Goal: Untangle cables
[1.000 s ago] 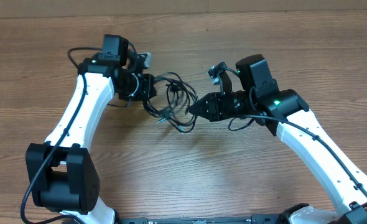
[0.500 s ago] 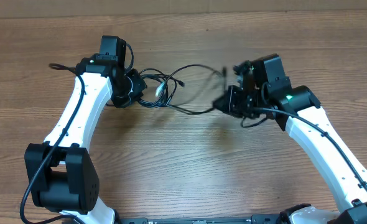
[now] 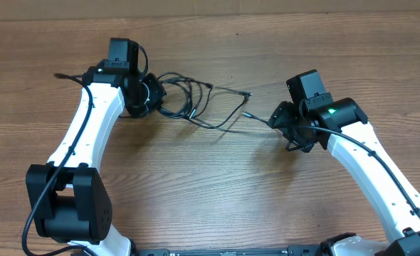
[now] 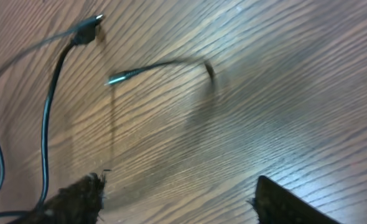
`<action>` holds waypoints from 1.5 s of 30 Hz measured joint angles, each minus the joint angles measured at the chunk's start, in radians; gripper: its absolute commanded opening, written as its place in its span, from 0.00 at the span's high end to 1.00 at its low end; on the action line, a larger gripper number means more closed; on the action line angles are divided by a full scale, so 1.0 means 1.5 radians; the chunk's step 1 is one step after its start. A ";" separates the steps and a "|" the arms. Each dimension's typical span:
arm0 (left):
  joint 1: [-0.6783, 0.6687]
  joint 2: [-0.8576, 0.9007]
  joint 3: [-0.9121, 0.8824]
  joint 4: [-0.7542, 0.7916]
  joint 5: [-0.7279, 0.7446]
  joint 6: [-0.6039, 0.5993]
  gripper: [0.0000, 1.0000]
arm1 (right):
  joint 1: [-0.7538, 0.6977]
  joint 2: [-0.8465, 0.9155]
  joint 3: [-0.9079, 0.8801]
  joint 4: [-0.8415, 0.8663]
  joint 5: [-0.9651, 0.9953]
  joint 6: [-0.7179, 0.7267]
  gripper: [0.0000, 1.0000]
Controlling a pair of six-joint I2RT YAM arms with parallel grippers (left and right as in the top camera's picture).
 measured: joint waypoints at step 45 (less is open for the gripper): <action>-0.067 0.000 -0.019 -0.053 -0.191 -0.173 0.65 | 0.013 0.025 0.000 0.080 -0.159 -0.139 0.00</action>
